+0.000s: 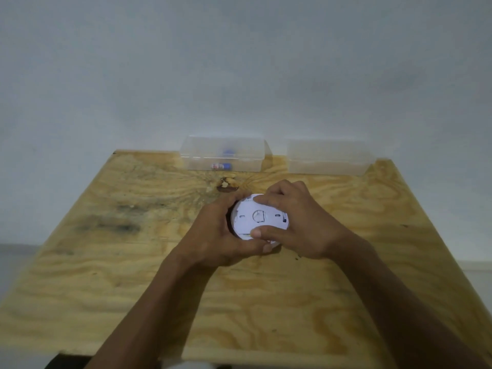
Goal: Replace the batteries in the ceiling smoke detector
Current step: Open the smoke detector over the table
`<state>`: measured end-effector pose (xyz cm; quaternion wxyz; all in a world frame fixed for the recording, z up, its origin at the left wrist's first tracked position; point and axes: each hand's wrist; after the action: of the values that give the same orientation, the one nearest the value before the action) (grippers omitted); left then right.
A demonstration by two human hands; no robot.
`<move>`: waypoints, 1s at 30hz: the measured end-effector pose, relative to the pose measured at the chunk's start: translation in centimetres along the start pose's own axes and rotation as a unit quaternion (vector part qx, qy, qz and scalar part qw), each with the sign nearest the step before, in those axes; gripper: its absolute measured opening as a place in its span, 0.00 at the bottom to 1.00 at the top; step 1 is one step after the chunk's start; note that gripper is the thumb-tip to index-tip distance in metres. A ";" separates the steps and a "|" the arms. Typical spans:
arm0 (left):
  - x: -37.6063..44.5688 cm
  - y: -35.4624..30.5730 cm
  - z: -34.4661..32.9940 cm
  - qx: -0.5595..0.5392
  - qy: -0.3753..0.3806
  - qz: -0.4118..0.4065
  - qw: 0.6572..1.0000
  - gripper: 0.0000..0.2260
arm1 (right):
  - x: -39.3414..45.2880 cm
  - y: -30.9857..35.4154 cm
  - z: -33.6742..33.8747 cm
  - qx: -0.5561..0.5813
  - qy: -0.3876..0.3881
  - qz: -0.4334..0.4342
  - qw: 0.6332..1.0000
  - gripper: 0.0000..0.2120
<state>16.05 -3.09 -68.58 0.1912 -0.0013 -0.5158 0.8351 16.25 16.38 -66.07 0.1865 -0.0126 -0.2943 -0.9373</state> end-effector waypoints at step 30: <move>-0.2 0.1 -0.5 -0.025 -0.051 -0.045 0.997 0.30 | 1.0 1.8 3.6 -0.183 0.156 0.106 0.965 0.30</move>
<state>16.26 -2.78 -68.96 0.2020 0.0601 -0.5453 0.8113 15.68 16.68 -62.01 0.3231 0.0686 -0.0824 -0.9403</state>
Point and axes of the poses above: each hand's wrist, its own x-axis towards the middle knuckle, its own z-axis out of the back of the hand, y = z × x, and after that the axes turned 4 degrees about -y, right-handed
